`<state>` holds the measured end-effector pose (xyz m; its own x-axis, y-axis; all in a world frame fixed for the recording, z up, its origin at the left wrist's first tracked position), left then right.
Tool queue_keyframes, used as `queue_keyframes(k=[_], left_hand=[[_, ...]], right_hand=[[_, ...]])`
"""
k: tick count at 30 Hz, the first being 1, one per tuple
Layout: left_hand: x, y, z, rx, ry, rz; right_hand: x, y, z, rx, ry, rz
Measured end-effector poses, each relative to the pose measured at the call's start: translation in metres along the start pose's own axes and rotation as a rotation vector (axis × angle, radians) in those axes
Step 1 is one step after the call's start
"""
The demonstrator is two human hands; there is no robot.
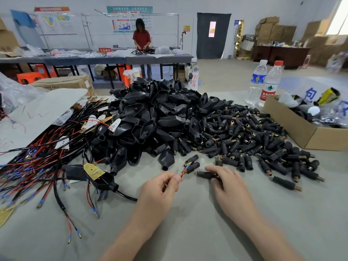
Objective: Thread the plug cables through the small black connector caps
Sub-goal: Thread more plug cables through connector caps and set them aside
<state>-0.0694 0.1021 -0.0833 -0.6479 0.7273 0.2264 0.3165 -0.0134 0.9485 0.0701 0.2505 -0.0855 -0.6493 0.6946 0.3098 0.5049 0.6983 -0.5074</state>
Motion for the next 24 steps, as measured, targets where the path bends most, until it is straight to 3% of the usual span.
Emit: queue_keyframes(k=[7, 14, 24], left_hand=[[0.002, -0.001, 0.0, 0.018, 0.014, -0.001], [0.001, 0.0, 0.002, 0.152, 0.038, 0.076], [0.002, -0.001, -0.007, 0.282, 0.1, 0.126]], right_hand=[[0.009, -0.001, 0.003, -0.108, -0.066, -0.087], [0.012, -0.003, -0.009, 0.48, -0.003, -0.055], [0.01, -0.011, -0.007, 0.474, -0.039, -0.125]])
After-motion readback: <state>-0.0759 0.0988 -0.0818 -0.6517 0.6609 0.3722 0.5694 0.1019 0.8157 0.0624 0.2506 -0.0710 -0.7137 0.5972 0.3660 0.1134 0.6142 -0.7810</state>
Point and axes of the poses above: each hand's wrist, its own x-axis towards the middle knuckle, its own z-axis out of the palm, y = z × x, the point moved 6 cm from there along x, towards the middle knuckle, and after that the axes turned 3 degrees about -x, right-handed, at the moved point
